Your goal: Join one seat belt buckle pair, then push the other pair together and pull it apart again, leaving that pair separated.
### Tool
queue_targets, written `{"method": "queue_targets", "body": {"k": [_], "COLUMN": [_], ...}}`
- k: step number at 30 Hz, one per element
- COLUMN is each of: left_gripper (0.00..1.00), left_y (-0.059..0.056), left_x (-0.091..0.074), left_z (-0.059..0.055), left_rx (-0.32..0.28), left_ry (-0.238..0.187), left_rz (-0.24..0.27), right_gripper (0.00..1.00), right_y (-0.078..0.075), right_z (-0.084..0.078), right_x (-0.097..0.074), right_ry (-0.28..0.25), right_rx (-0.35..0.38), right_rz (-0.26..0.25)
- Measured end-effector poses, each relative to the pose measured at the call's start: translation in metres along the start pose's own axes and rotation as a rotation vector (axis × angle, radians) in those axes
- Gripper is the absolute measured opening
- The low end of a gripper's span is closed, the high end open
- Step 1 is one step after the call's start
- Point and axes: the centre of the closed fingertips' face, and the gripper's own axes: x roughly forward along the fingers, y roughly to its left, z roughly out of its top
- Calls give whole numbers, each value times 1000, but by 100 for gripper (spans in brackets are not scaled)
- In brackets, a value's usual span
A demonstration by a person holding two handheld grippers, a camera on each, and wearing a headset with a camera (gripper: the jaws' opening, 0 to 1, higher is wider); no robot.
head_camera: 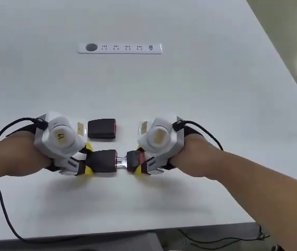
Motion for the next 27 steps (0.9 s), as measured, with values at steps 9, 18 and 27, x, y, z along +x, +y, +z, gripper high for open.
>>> {"method": "queue_targets", "body": {"k": [9, 18, 27], "left_gripper": [31, 30, 30], "left_y": [4, 5, 5], "left_x": [4, 5, 4], "left_z": [-3, -6, -6], "left_rx": [38, 41, 46], "left_ry": [11, 11, 13], "left_rz": [-20, -21, -20], "right_gripper": [32, 32, 31], "right_y": [2, 1, 9], "right_z": [6, 9, 29], "right_x": [1, 4, 6], "right_ry": [-54, -48, -77], "right_rx": [14, -1, -1], "right_rz": [1, 3, 7]}}
